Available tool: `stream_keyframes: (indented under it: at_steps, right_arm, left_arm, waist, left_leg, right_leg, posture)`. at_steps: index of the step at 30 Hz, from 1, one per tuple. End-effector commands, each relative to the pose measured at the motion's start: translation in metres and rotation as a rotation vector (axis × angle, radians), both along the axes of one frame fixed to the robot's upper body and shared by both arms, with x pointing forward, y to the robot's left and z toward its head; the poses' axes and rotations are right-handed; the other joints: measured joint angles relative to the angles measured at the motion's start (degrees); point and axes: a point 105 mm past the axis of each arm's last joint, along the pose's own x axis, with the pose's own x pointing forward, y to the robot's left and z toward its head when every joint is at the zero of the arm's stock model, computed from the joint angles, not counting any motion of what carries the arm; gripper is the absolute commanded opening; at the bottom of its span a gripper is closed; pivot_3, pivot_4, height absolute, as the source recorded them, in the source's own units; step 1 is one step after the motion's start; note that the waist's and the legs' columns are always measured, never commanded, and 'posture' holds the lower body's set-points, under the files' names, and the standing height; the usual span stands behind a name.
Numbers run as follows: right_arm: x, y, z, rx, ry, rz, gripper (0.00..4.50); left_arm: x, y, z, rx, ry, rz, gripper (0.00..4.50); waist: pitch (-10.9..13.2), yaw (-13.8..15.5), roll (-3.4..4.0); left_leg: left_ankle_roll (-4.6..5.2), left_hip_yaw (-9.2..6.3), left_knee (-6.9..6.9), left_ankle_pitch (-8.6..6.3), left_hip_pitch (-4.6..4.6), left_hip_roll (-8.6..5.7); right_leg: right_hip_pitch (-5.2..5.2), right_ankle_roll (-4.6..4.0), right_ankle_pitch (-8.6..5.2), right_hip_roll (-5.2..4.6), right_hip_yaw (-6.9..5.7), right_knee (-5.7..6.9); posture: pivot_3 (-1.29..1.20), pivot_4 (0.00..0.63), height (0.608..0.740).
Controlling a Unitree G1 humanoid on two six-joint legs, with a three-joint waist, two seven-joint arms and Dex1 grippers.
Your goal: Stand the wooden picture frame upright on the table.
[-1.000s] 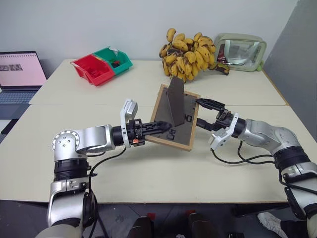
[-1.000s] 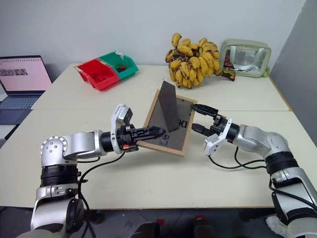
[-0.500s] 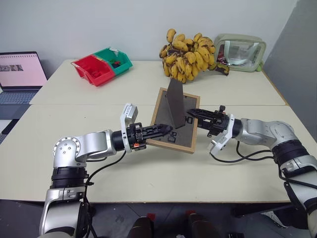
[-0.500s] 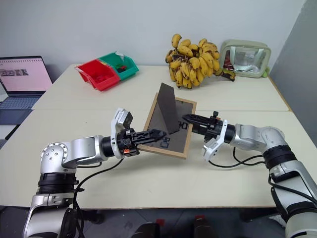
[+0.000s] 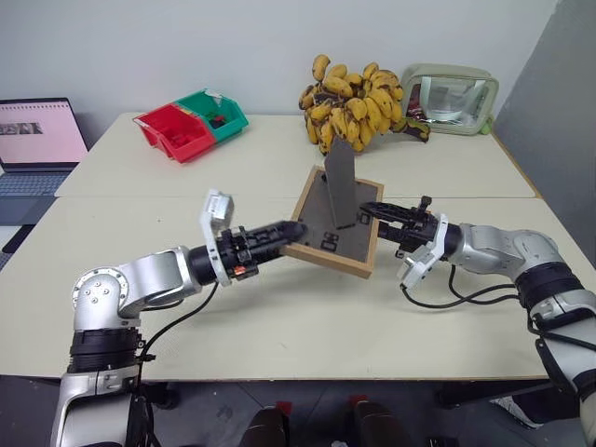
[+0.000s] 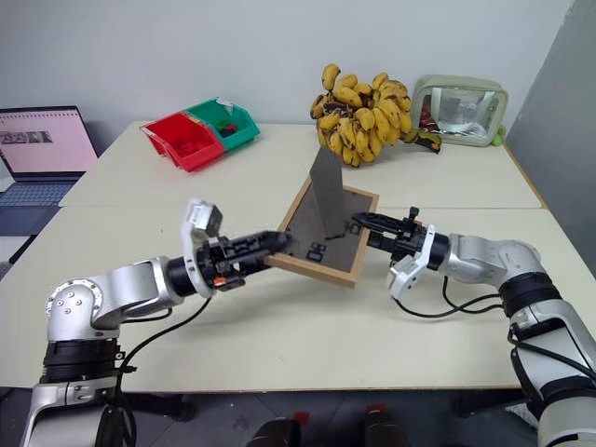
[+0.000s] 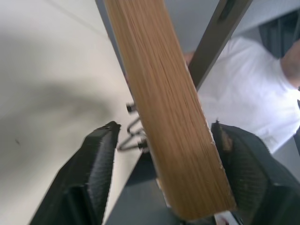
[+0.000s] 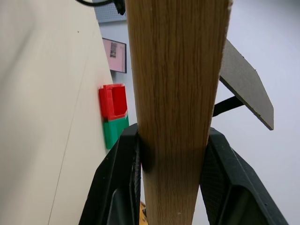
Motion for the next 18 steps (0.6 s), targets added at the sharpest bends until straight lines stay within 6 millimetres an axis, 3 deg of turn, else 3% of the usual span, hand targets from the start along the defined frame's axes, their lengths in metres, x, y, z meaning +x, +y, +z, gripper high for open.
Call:
stream_keyframes:
  at_steps: [1,4,7,8,10,13,15,18]
  right_arm:
    - [0.021,-0.009,0.027,0.181,0.087,-0.094,1.27]
    - [0.042,0.005,0.026,0.283,0.365,-0.125,1.27]
    - [0.058,0.026,0.026,0.406,0.754,-0.044,1.27]
    - [0.060,0.032,0.024,0.419,0.859,-0.009,1.27]
    - [0.065,0.042,0.018,0.457,1.097,0.043,1.27]
    - [0.073,0.055,0.012,0.541,1.369,0.086,1.27]
    - [0.066,0.068,-0.003,0.501,1.578,0.150,1.27]
    - [0.056,0.078,-0.024,0.433,1.720,0.175,1.27]
  left_arm:
    - [-0.006,0.026,0.027,0.098,-0.173,0.172,4.49]
    - [-0.007,0.044,0.028,0.347,-0.338,0.350,4.50]
    - [-0.006,0.050,0.008,0.805,-0.587,0.447,4.50]
    - [-0.007,0.048,0.001,0.875,-0.648,0.439,4.50]
    - [-0.010,0.045,-0.008,0.921,-0.725,0.444,4.50]
    - [-0.016,0.038,-0.018,0.961,-0.802,0.435,4.50]
    - [-0.019,0.036,-0.024,0.966,-0.799,0.447,4.50]
    - [-0.022,0.039,-0.031,0.969,-0.780,0.483,4.50]
  waist:
    - [0.0,-0.2,-0.08]
    - [0.0,-0.4,-0.08]
    - [0.1,-0.9,-0.12]
    - [0.1,-1.1,-0.05]
    - [0.2,-0.6,0.37]
    - [0.2,0.6,0.36]
    - [0.2,0.9,0.37]
    - [0.2,1.3,0.37]
  left_leg:
    - [0.03,0.02,0.00,-0.02,0.00,0.06]
    - [0.16,-0.01,-0.02,-0.09,0.04,0.05]
    - [0.17,0.00,-0.10,-0.10,0.25,0.06]
    - [0.17,0.01,-0.13,-0.11,0.36,0.15]
    - [0.17,0.02,-0.26,-0.10,0.55,0.05]
    - [0.18,-0.07,-0.25,-0.11,0.46,0.09]
    - [0.19,-0.06,-0.29,-0.12,0.45,0.09]
    - [0.20,-0.10,-0.38,-0.13,0.40,0.09]
  right_leg:
    - [0.00,-0.01,0.01,-0.09,0.02,0.01]
    - [0.03,-0.03,0.00,-0.11,0.01,0.03]
    - [0.23,-0.05,0.00,-0.12,0.00,0.01]
    - [0.35,-0.06,0.00,-0.06,0.01,-0.04]
    - [0.52,-0.08,0.00,0.15,0.01,-0.09]
    - [0.48,-0.12,-0.03,0.17,-0.10,-0.17]
    - [0.45,-0.15,-0.05,0.16,-0.09,-0.21]
    - [0.45,-0.16,-0.05,0.15,-0.14,-0.37]
  posture:
    - [0.00,0.150,0.740]
    - [0.00,0.150,0.740]
    - [0.00,0.150,0.740]
    - [0.00,0.150,0.740]
    - [0.00,0.150,0.740]
    - [0.00,0.150,0.740]
    - [0.00,0.150,0.740]
    - [0.00,0.150,0.740]
